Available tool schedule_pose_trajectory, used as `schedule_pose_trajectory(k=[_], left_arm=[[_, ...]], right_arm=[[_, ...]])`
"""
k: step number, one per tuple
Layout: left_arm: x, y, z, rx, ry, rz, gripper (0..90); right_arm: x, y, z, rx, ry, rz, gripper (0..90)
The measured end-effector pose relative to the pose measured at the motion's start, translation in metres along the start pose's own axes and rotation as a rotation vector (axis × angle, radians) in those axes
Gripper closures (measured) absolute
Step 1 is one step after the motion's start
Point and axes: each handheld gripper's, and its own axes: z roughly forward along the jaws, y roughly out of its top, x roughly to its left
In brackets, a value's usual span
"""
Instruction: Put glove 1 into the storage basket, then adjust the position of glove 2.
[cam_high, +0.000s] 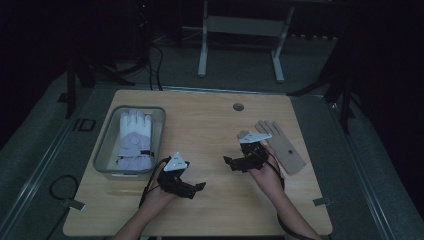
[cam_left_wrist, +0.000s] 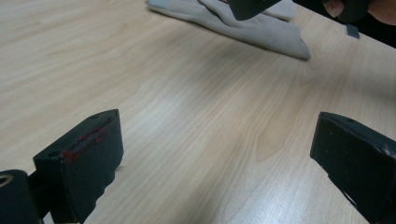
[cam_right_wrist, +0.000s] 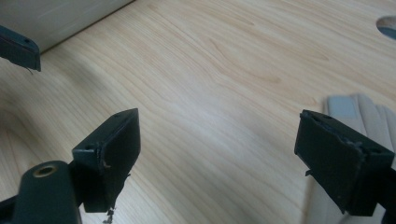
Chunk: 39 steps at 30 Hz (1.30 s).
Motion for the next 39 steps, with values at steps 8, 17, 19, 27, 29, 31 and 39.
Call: schedule_pose_trajectory(k=[8, 17, 19, 27, 29, 31, 39], left_arm=[[-0.002, -0.019, 0.006, -0.018, 0.056, 0.029, 3.4], [-0.003, -0.030, 0.004, -0.052, 0.088, 0.044, 3.4], [-0.006, -0.030, 0.002, -0.067, 0.098, 0.049, 3.4], [-0.005, -0.033, -0.002, -0.079, 0.117, 0.042, 3.4], [-0.004, -0.034, -0.002, -0.078, 0.119, 0.038, 3.5], [-0.005, -0.034, -0.002, -0.077, 0.114, 0.041, 3.5], [-0.008, -0.033, -0.001, -0.084, 0.108, 0.056, 3.5]], right_arm=[[-0.014, -0.031, -0.012, -0.027, 0.002, 0.024, 13.9], [-0.034, -0.061, -0.025, -0.029, -0.036, 0.039, 13.4], [-0.040, -0.066, -0.029, -0.050, -0.038, 0.048, 13.3], [-0.061, -0.072, -0.037, -0.044, -0.021, 0.147, 13.4], [-0.068, -0.069, -0.040, -0.050, -0.005, 0.165, 13.3], [-0.069, -0.068, -0.041, -0.052, -0.002, 0.170, 13.0], [-0.081, -0.059, -0.043, -0.069, -0.062, 0.074, 24.6]])
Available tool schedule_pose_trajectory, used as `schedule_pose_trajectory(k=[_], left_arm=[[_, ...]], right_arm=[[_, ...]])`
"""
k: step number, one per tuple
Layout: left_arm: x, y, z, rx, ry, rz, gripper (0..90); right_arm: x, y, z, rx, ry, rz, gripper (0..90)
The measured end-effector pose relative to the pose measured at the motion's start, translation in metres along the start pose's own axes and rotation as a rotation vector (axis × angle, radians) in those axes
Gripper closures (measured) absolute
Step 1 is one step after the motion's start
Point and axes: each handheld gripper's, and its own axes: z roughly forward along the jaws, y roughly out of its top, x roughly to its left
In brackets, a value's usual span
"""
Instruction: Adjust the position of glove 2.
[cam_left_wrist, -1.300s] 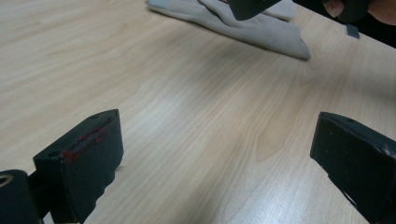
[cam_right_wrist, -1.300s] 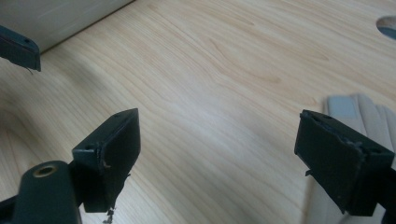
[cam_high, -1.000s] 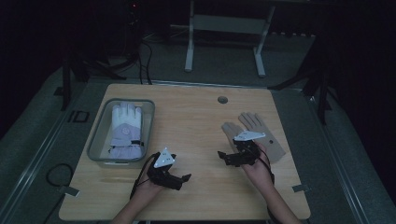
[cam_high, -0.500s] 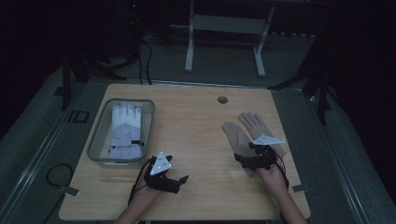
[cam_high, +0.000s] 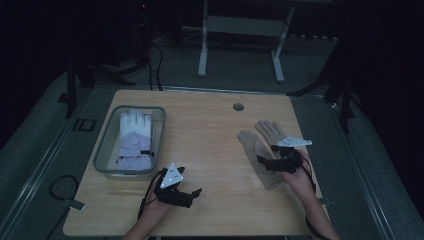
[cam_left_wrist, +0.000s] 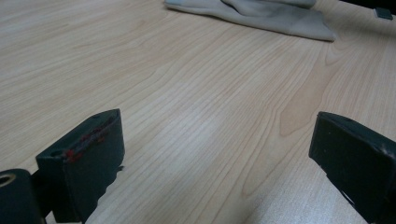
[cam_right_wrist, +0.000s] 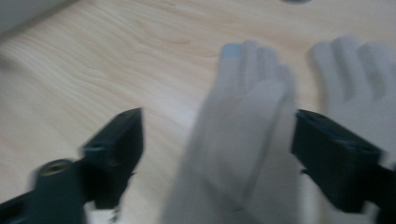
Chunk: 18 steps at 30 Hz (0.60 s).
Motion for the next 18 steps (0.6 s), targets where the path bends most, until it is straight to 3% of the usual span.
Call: schedule_pose_trajectory(k=[2, 4, 8, 12, 16, 18], left_arm=[[0.000, 0.000, 0.000, 0.000, 0.001, -0.001, 3.5], [0.001, 0.000, 0.000, -0.006, -0.006, -0.006, 3.5], [0.001, 0.000, -0.001, -0.013, -0.007, -0.001, 3.5], [0.002, 0.000, -0.001, -0.013, -0.007, 0.004, 3.5], [0.001, 0.000, 0.000, -0.010, -0.009, 0.006, 3.5], [0.001, 0.000, 0.000, -0.007, -0.010, 0.008, 3.5]], right_arm=[[-0.003, 0.002, 0.001, 0.009, -0.031, -0.031, 33.2], [-0.008, 0.004, 0.003, 0.025, -0.026, -0.022, 42.1], [-0.017, 0.003, 0.015, 0.065, -0.028, -0.060, 42.3], [-0.023, -0.002, 0.026, 0.095, -0.024, -0.051, 43.3], [-0.022, -0.005, 0.032, 0.094, -0.010, -0.052, 44.9], [-0.020, -0.007, 0.037, 0.119, -0.014, -0.074, 45.5]])
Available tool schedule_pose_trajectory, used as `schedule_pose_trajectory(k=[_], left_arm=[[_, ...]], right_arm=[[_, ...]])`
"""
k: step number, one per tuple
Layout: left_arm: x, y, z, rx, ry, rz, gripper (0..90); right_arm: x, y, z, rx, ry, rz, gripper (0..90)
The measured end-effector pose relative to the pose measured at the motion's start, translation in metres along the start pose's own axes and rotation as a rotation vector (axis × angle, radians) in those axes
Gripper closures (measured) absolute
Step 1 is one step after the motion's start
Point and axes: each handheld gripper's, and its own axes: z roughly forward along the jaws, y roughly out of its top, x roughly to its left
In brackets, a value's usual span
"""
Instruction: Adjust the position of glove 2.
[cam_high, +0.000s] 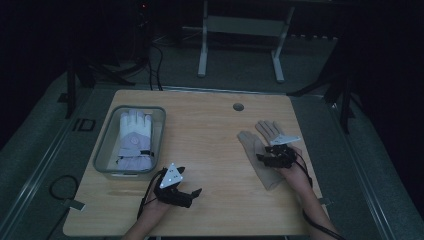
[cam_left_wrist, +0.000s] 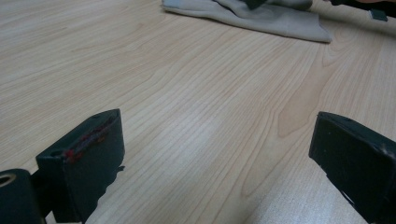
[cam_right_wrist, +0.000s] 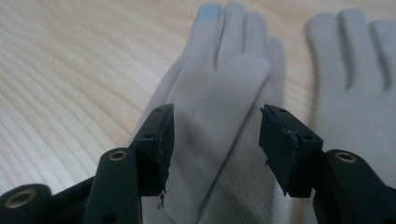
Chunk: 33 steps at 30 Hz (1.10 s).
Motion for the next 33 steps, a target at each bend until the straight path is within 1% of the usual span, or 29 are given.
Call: schedule_pose_trajectory(k=[1, 2, 4, 5, 6, 7, 8, 9, 10, 11, 12, 14, 15, 16, 17, 19, 20, 21, 23, 26, 27, 28, 29, 30, 31, 32, 33], left_arm=[[0.000, 0.000, 0.000, 0.002, 0.000, 0.001, 3.5], [0.000, 0.000, 0.000, 0.003, 0.001, 0.003, 3.5], [-0.001, 0.000, 0.000, -0.001, 0.003, 0.007, 3.5], [-0.001, 0.000, 0.000, 0.000, 0.006, 0.012, 3.5], [-0.002, 0.001, 0.001, 0.002, 0.014, 0.027, 3.5], [-0.002, 0.001, 0.001, 0.001, 0.015, 0.033, 3.5], [-0.003, 0.001, 0.001, 0.002, 0.014, 0.038, 3.5], [-0.003, 0.001, 0.001, 0.004, 0.014, 0.039, 3.5], [-0.003, 0.001, 0.002, 0.005, 0.013, 0.039, 3.5], [-0.004, 0.001, 0.002, 0.005, 0.011, 0.037, 3.5], [-0.004, 0.001, 0.003, 0.005, 0.009, 0.036, 3.5], [-0.004, 0.001, 0.003, 0.011, 0.004, 0.041, 3.5], [-0.005, 0.001, 0.003, 0.012, 0.003, 0.042, 3.5], [-0.005, 0.001, 0.003, 0.010, 0.004, 0.041, 3.5], [-0.005, 0.001, 0.003, 0.010, 0.004, 0.041, 3.5], [-0.004, 0.001, 0.003, 0.009, 0.007, 0.039, 3.5], [-0.004, 0.001, 0.002, 0.008, 0.008, 0.039, 3.5], [-0.004, 0.001, 0.002, 0.006, 0.007, 0.038, 3.5], [-0.004, 0.001, 0.001, 0.001, 0.011, 0.038, 3.5], [-0.003, 0.001, 0.000, -0.005, 0.008, 0.031, 3.5], [-0.003, 0.001, 0.000, -0.005, 0.007, 0.027, 3.5], [-0.002, 0.000, 0.000, -0.004, 0.007, 0.024, 3.5], [-0.002, 0.000, 0.000, -0.006, 0.007, 0.023, 3.5], [-0.002, 0.000, -0.001, -0.009, 0.007, 0.023, 3.5], [-0.002, 0.001, -0.001, -0.011, 0.009, 0.022, 3.5], [-0.002, 0.001, -0.002, -0.017, 0.012, 0.022, 3.5], [-0.002, 0.001, -0.002, -0.020, 0.013, 0.020, 3.5]], right_arm=[[0.002, -0.002, 0.005, 0.022, -0.006, -0.024, 46.0], [0.002, -0.005, 0.009, 0.017, -0.014, -0.033, 46.0], [0.001, -0.005, 0.009, 0.012, -0.009, -0.028, 46.4], [0.001, -0.007, 0.010, 0.003, -0.004, -0.027, 47.9], [0.001, -0.009, 0.010, -0.012, 0.006, -0.022, 52.3], [0.001, -0.009, 0.010, -0.012, 0.006, -0.022, 52.3], [0.001, -0.009, 0.010, -0.016, 0.008, -0.022, 54.4], [0.002, -0.009, 0.009, -0.018, 0.009, -0.012, 60.5], [0.003, -0.009, 0.009, -0.019, 0.008, -0.007, 64.7], [0.006, -0.009, 0.009, -0.019, 0.006, -0.006, 71.4], [0.009, -0.009, 0.009, -0.018, 0.000, -0.002, 74.2], [0.015, -0.007, 0.009, -0.015, -0.027, 0.017, 77.2], [0.018, -0.007, 0.010, -0.015, -0.033, 0.047, 78.2], [0.020, -0.006, 0.010, -0.015, -0.030, 0.063, 78.9], [0.023, -0.003, 0.009, -0.009, -0.039, 0.094, 79.4], [0.027, 0.001, 0.009, -0.009, -0.041, 0.124, 79.7], [0.034, 0.007, 0.010, -0.008, -0.047, 0.132, 79.8], [0.034, 0.007, 0.010, -0.008, -0.047, 0.132, 79.8], [0.041, 0.014, 0.010, -0.019, -0.030, 0.156, 79.8], [0.053, 0.026, 0.013, -0.034, -0.018, 0.177, 79.8], [0.058, 0.032, 0.015, -0.042, -0.015, 0.198, 79.8], [0.061, 0.036, 0.016, -0.050, -0.020, 0.204, 79.8], [0.068, 0.043, 0.017, -0.067, -0.031, 0.207, 79.8], [0.072, 0.047, 0.017, -0.077, -0.037, 0.220, 79.8], [0.079, 0.053, 0.017, -0.094, -0.039, 0.235, 79.9], [0.092, 0.062, 0.017, -0.116, -0.067, 0.254, 79.8], [0.092, 0.062, 0.017, -0.116, -0.067, 0.254, 79.8]])
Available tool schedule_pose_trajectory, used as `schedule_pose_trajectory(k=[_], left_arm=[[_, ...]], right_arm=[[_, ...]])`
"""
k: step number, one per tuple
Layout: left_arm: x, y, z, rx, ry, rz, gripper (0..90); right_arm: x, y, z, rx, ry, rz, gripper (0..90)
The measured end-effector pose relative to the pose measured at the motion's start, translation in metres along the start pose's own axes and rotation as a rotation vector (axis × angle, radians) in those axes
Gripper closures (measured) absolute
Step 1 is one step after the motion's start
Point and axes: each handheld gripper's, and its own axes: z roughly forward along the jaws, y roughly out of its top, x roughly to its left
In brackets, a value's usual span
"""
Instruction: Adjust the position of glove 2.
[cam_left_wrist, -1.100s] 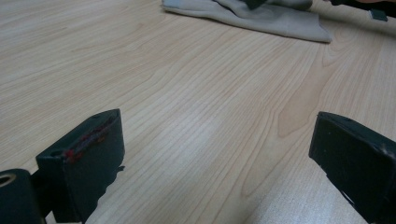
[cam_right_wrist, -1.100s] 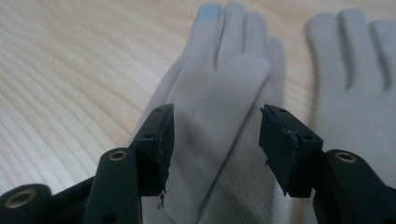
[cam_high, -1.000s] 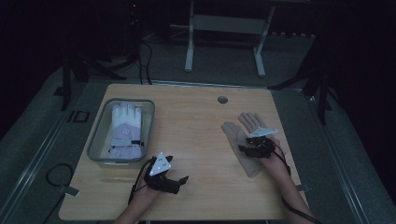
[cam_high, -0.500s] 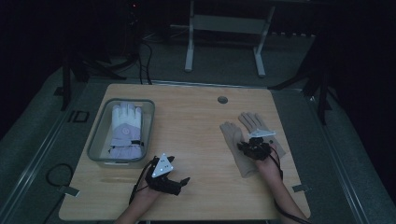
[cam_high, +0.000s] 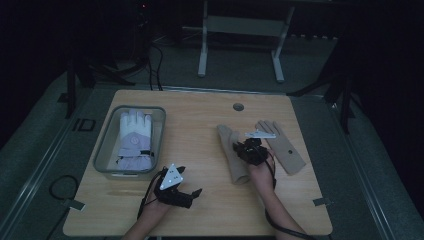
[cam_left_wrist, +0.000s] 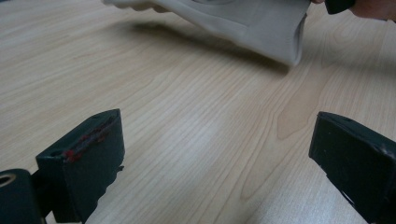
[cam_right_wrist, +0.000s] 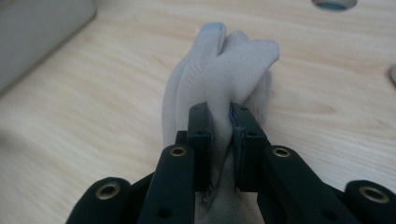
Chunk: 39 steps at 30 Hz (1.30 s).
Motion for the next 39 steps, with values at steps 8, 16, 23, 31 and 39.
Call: schedule_pose_trajectory(k=[8, 16, 23, 31, 39], left_arm=[[-0.001, 0.001, -0.001, -0.016, -0.011, 0.004, 3.5], [-0.002, 0.001, 0.000, -0.013, -0.014, 0.007, 3.5], [-0.001, 0.000, 0.001, -0.007, -0.018, 0.007, 3.5], [-0.002, -0.001, 0.002, -0.009, -0.021, 0.007, 3.5], [-0.001, -0.002, 0.001, -0.012, -0.028, -0.002, 3.5]], right_arm=[[0.038, 0.003, 0.003, -0.060, -0.091, 0.091, 79.7], [0.037, -0.017, 0.028, -0.001, -0.142, 0.102, 77.3], [0.035, -0.029, 0.044, 0.059, -0.169, 0.047, 56.4], [0.039, -0.027, 0.043, 0.067, -0.190, -0.007, 53.3], [0.031, -0.013, 0.023, 0.027, -0.119, -0.034, 49.9]])
